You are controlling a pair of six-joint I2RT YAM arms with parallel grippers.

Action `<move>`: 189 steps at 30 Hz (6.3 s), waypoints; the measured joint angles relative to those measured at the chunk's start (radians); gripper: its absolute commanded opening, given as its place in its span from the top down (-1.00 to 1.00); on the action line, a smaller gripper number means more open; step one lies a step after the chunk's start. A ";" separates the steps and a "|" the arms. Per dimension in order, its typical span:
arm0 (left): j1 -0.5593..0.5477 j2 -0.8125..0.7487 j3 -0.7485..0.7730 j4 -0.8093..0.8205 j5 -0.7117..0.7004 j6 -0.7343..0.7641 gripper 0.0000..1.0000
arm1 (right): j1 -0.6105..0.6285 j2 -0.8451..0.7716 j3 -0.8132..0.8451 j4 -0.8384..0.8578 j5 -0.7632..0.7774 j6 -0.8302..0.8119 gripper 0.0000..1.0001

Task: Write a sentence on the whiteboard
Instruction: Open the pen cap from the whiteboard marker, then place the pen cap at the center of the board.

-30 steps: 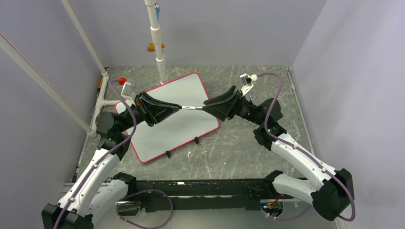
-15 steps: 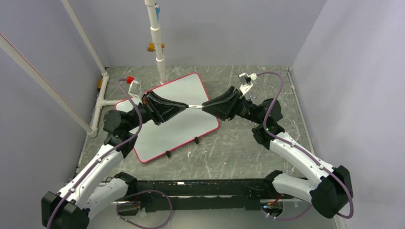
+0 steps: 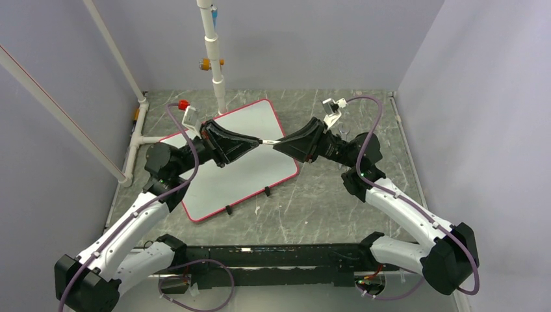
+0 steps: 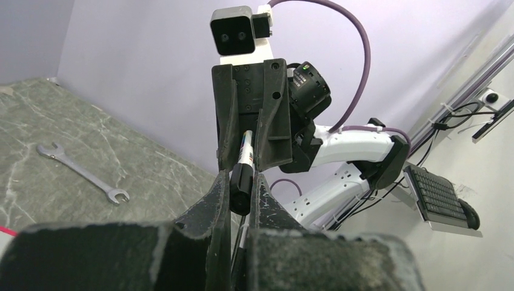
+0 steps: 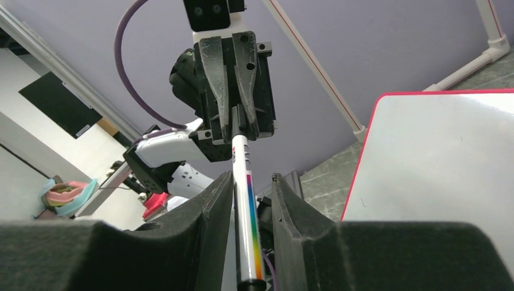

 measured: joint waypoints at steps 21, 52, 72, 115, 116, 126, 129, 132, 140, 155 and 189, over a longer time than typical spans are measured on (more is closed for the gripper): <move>-0.022 0.005 0.043 -0.138 -0.014 0.114 1.00 | 0.007 0.024 0.024 -0.038 -0.022 -0.013 0.46; -0.031 -0.059 0.043 -0.212 -0.032 0.197 1.00 | 0.029 0.060 0.035 0.062 -0.076 0.034 0.45; -0.026 -0.060 0.036 -0.205 -0.033 0.197 1.00 | 0.034 0.078 0.048 0.062 -0.076 0.031 0.58; -0.023 -0.100 -0.010 -0.180 -0.069 0.193 1.00 | 0.049 0.099 0.048 0.107 -0.066 0.041 1.00; -0.025 -0.106 -0.010 -0.187 -0.072 0.193 1.00 | 0.051 0.094 0.048 0.100 -0.066 0.035 1.00; -0.045 -0.134 0.025 -0.275 -0.047 0.189 1.00 | 0.068 0.007 0.029 0.004 -0.053 -0.040 1.00; -0.047 -0.137 0.049 -0.327 -0.039 0.189 1.00 | 0.070 -0.014 0.016 -0.009 -0.047 -0.051 1.00; -0.026 -0.165 0.063 -0.371 -0.076 0.198 1.00 | 0.048 -0.048 0.003 -0.016 -0.045 -0.056 1.00; 0.005 -0.191 0.069 -0.412 -0.162 0.198 1.00 | 0.036 -0.146 -0.007 -0.008 -0.062 -0.072 1.00; -0.121 0.203 0.065 -0.340 -0.227 0.200 1.00 | 0.032 -0.325 0.159 -0.549 0.227 -0.384 1.00; -0.501 1.242 0.623 -0.485 -0.454 0.354 0.59 | 0.031 -0.395 0.289 -0.871 0.562 -0.446 1.00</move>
